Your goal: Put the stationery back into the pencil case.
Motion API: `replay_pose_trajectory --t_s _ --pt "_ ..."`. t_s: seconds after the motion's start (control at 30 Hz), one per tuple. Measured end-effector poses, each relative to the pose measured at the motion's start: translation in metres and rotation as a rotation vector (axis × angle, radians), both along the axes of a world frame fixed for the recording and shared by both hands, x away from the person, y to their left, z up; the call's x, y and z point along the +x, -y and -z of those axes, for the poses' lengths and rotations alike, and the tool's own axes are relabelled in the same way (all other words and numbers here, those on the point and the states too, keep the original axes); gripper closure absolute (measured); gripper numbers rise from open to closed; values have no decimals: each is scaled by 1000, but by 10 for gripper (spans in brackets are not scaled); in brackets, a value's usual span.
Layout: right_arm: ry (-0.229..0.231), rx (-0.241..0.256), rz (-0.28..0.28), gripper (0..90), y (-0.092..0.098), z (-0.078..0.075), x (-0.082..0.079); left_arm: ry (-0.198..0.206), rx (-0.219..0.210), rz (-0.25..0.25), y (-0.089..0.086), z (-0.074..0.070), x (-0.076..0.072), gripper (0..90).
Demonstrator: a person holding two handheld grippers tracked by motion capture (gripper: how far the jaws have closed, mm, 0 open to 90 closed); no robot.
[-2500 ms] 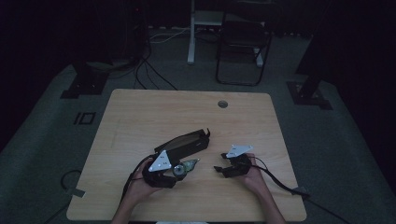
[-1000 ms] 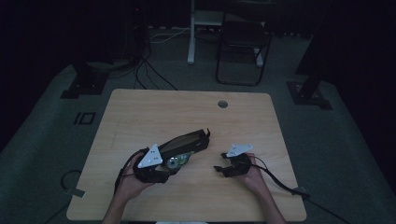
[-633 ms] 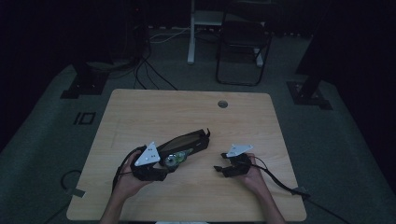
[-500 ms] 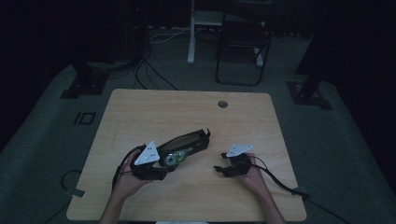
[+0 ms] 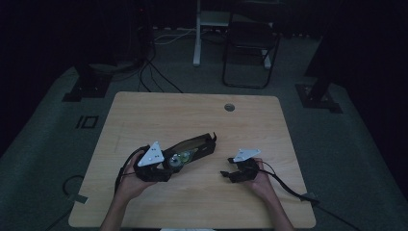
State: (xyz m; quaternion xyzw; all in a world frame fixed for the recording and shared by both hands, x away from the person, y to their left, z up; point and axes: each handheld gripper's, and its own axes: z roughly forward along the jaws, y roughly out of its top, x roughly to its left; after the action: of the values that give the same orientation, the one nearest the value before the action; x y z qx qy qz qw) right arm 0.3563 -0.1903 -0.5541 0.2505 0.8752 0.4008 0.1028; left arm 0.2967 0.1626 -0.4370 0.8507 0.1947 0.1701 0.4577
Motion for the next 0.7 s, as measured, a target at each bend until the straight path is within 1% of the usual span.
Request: replay_pose_trajectory --t_s 0.37,0.7 --pt "0 0 -1 325 0 0 0 9 4 -8 -1 -5 7 417" --pt "0 0 -3 323 0 0 0 11 3 -19 -2 -6 14 418"
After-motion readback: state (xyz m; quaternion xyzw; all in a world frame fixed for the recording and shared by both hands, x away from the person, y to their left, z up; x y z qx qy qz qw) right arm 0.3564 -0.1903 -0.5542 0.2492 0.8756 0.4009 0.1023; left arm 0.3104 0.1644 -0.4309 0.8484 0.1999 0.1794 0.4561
